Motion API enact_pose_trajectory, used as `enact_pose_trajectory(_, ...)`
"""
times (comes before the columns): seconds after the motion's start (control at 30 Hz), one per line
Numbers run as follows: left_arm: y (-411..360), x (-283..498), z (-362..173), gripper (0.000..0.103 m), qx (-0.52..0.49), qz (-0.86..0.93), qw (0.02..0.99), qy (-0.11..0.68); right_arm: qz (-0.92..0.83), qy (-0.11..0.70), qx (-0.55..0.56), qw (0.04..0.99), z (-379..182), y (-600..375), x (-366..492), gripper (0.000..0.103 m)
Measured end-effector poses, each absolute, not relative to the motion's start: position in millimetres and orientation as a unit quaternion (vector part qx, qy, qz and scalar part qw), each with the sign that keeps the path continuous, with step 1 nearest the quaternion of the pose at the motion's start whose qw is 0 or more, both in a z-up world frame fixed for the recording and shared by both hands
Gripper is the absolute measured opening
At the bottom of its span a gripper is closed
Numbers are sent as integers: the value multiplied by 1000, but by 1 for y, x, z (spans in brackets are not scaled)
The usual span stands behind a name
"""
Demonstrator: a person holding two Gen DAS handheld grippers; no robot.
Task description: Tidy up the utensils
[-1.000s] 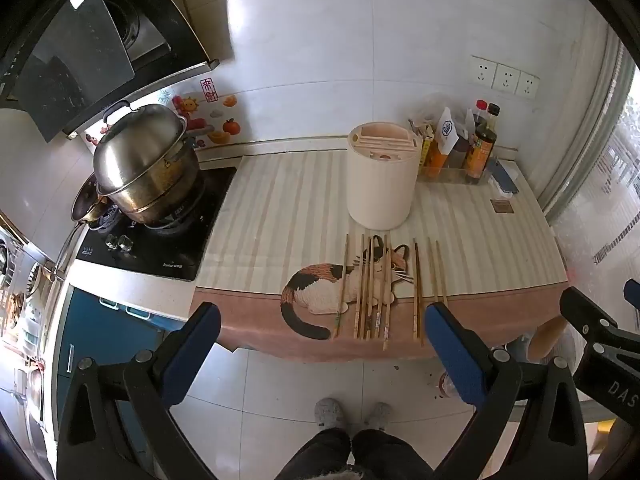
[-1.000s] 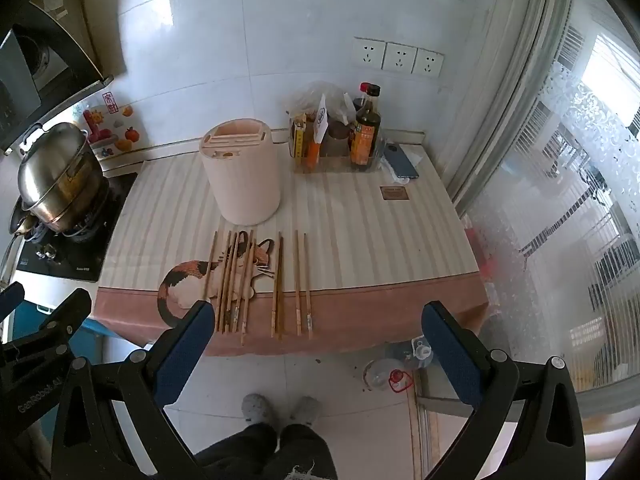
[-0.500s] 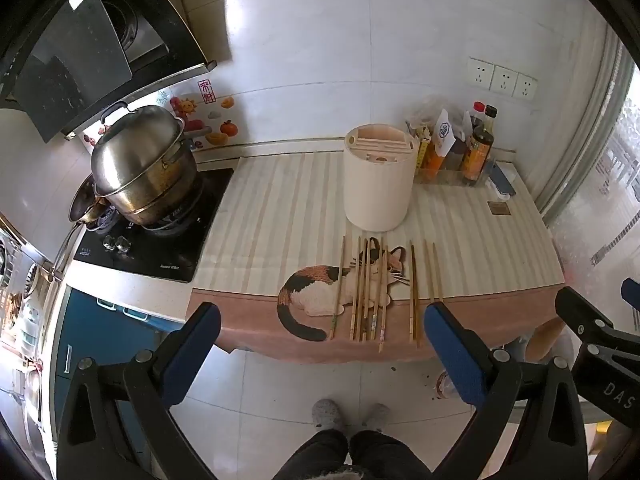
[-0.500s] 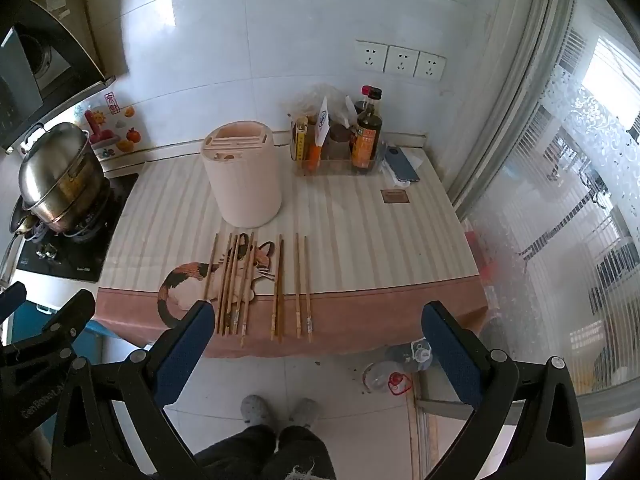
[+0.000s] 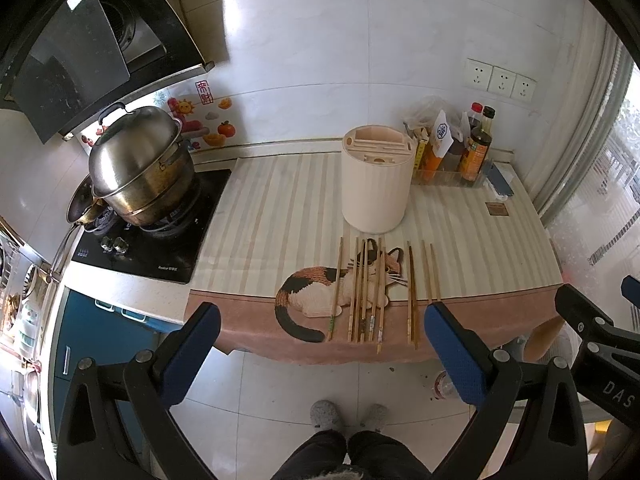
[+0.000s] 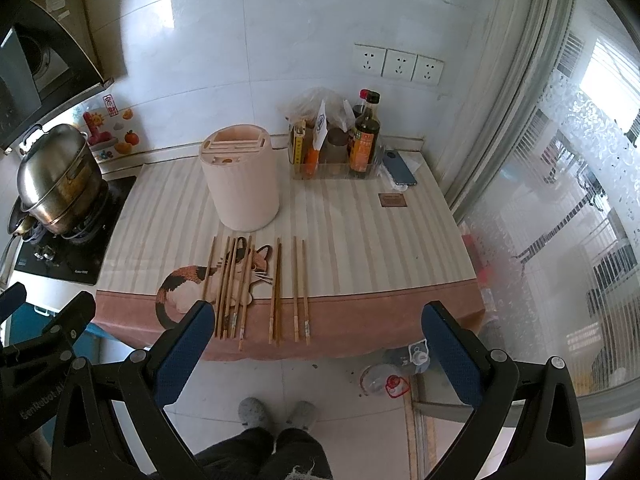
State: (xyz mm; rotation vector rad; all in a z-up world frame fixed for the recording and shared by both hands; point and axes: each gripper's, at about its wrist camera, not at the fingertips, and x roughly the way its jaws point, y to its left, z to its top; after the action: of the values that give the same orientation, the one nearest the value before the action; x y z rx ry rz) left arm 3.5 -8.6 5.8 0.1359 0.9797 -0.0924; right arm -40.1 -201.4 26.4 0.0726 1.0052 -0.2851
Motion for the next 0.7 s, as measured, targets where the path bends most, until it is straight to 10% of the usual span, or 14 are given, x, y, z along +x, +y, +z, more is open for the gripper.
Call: enact_pose_trajectory(0.7, -11, 1, 12, 103, 61, -48, 884, 461, -138, 475, 32, 868, 32, -202, -40, 103)
